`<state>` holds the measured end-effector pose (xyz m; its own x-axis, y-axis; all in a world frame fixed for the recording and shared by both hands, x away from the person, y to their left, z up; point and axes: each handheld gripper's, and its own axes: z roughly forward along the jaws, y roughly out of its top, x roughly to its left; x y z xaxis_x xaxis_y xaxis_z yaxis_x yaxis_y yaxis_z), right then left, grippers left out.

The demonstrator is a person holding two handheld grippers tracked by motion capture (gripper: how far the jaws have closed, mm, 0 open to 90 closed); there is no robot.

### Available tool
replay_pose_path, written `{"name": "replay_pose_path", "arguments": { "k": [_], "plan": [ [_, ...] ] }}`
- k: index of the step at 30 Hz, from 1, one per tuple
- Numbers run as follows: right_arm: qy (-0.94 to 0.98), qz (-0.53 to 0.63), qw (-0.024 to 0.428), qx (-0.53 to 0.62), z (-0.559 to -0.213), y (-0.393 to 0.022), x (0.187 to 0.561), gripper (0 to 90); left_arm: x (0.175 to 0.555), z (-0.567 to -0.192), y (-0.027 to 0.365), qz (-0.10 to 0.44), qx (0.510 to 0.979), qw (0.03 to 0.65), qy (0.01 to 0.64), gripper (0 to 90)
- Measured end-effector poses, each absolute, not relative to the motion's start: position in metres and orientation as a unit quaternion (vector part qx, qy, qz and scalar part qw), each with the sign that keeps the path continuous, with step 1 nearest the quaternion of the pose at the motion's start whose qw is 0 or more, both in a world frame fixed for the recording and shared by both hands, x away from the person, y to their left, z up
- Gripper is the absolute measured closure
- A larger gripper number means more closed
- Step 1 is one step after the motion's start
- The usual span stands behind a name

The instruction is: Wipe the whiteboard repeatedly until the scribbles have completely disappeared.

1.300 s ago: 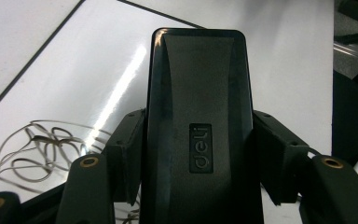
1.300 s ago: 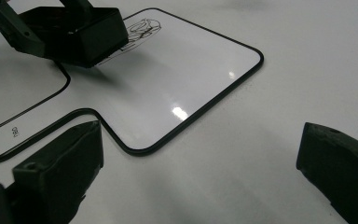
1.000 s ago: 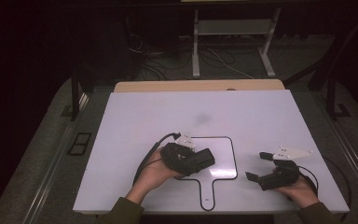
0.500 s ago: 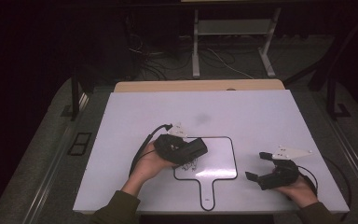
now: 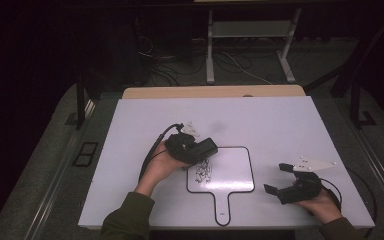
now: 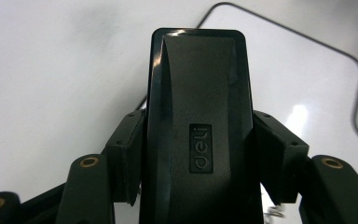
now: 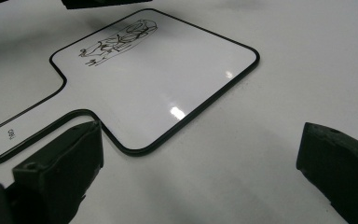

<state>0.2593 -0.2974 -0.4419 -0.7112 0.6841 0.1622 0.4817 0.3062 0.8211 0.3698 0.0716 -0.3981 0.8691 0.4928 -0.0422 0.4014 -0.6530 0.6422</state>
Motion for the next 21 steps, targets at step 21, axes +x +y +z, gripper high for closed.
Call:
{"name": "replay_pose_path", "arguments": {
  "k": [21],
  "plan": [
    [0.802, 0.461, 0.108, 0.363, -0.443, -0.297, 0.261, 0.0, 0.389, -0.419, 0.079, 0.084, 0.904, 0.308, 0.284, 39.5]
  ]
}}
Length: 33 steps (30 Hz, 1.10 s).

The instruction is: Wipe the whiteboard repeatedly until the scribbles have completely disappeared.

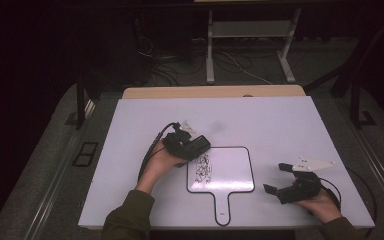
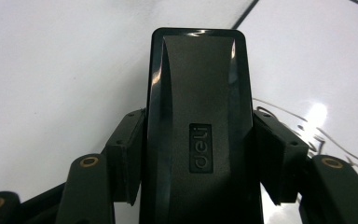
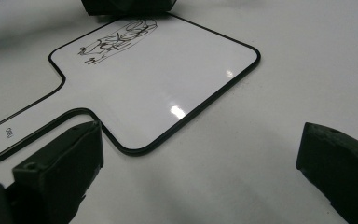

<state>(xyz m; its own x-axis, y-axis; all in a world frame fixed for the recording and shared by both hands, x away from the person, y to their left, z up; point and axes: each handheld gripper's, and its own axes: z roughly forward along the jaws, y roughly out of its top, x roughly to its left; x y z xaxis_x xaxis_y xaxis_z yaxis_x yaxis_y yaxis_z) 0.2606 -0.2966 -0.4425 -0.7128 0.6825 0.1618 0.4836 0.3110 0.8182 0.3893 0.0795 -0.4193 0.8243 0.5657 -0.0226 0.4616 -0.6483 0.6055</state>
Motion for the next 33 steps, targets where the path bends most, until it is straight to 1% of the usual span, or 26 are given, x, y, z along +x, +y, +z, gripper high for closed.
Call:
{"name": "replay_pose_path", "arguments": {
  "k": [8, 19, 33],
  "plan": [
    [0.802, 0.462, 0.109, 0.364, -0.442, -0.297, 0.261, 0.0, 0.392, -0.426, 0.08, 0.091, 0.911, 0.284, 0.285, 39.5],
    [0.802, 0.46, 0.109, 0.364, -0.443, -0.297, 0.261, 0.0, 0.389, -0.425, 0.075, 0.107, 0.917, 0.271, 0.272, 39.5],
    [0.803, 0.46, 0.109, 0.363, -0.443, -0.297, 0.261, 0.0, 0.381, -0.426, 0.06, 0.091, 0.922, 0.279, 0.253, 39.5]
  ]
}}
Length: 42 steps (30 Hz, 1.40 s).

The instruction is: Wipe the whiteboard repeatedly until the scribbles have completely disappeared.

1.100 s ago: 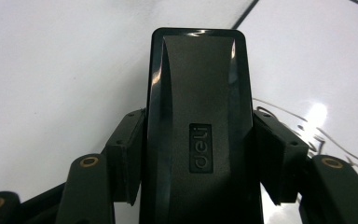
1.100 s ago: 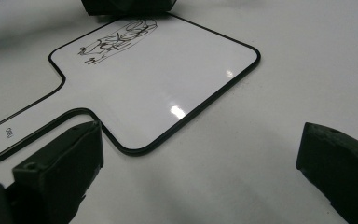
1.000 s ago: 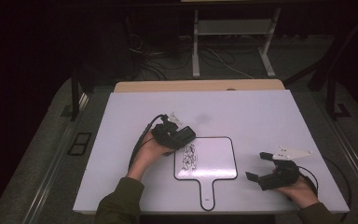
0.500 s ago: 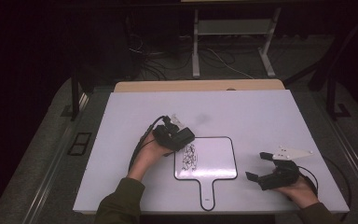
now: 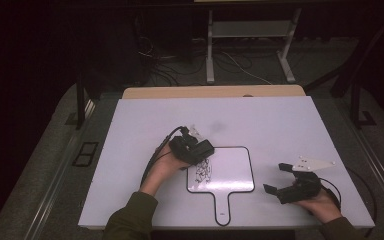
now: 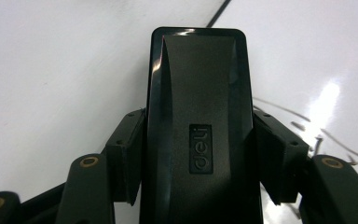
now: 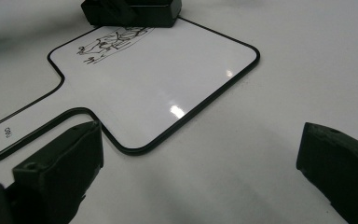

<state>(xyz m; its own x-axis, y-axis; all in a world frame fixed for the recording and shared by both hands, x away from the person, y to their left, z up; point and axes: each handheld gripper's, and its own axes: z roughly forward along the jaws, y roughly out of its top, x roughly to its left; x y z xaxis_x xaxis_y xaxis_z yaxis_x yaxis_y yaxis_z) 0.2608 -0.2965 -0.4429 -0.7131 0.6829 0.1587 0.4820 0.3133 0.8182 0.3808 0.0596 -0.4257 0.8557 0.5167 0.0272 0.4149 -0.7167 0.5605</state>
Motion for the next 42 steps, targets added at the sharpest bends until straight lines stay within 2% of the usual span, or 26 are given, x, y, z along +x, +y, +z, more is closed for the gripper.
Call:
{"name": "replay_pose_path", "arguments": {
  "k": [20, 42],
  "plan": [
    [0.803, 0.46, 0.11, 0.363, -0.443, -0.297, 0.26, 0.0, 0.37, -0.427, 0.037, 0.059, 0.93, 0.293, 0.216, 39.5],
    [0.803, 0.46, 0.109, 0.364, -0.443, -0.297, 0.26, 0.0, 0.391, -0.425, 0.082, 0.104, 0.911, 0.276, 0.289, 39.5]
  ]
}}
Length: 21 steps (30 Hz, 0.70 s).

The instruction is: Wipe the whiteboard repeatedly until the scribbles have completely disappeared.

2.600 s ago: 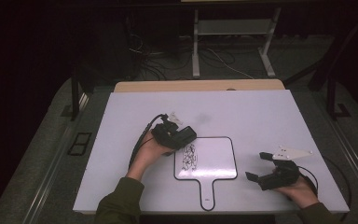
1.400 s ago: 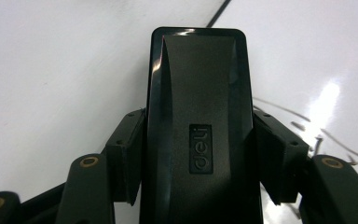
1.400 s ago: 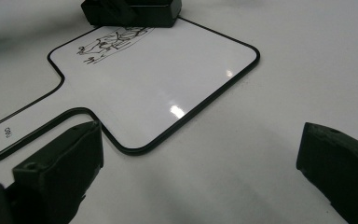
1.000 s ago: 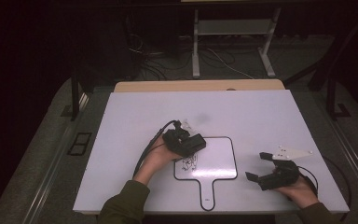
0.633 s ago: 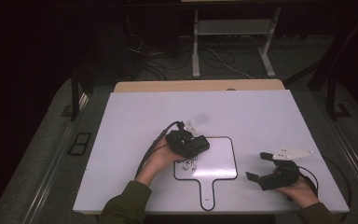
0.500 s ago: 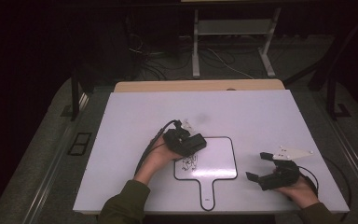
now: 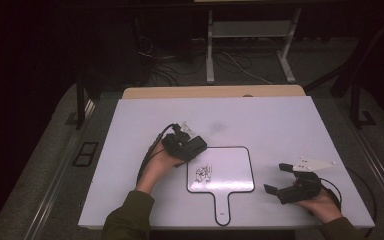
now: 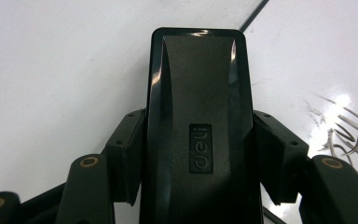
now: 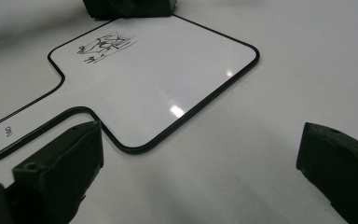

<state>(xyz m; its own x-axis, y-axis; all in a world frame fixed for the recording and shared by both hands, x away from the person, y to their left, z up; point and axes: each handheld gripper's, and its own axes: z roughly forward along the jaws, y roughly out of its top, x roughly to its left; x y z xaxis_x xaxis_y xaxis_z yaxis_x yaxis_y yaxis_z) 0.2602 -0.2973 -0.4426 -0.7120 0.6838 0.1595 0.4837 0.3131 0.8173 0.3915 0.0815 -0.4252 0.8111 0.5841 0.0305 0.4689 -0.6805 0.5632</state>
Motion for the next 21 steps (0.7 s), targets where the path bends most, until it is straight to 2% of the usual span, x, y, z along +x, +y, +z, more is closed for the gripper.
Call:
{"name": "replay_pose_path", "arguments": {
  "k": [11, 21],
  "plan": [
    [0.804, 0.458, 0.109, 0.362, -0.443, -0.296, 0.261, 0.0, 0.387, -0.425, 0.06, 0.112, 0.919, 0.268, 0.266, 39.6],
    [0.803, 0.46, 0.109, 0.364, -0.443, -0.297, 0.26, 0.0, 0.396, -0.424, 0.08, 0.126, 0.91, 0.262, 0.295, 39.5]
  ]
}}
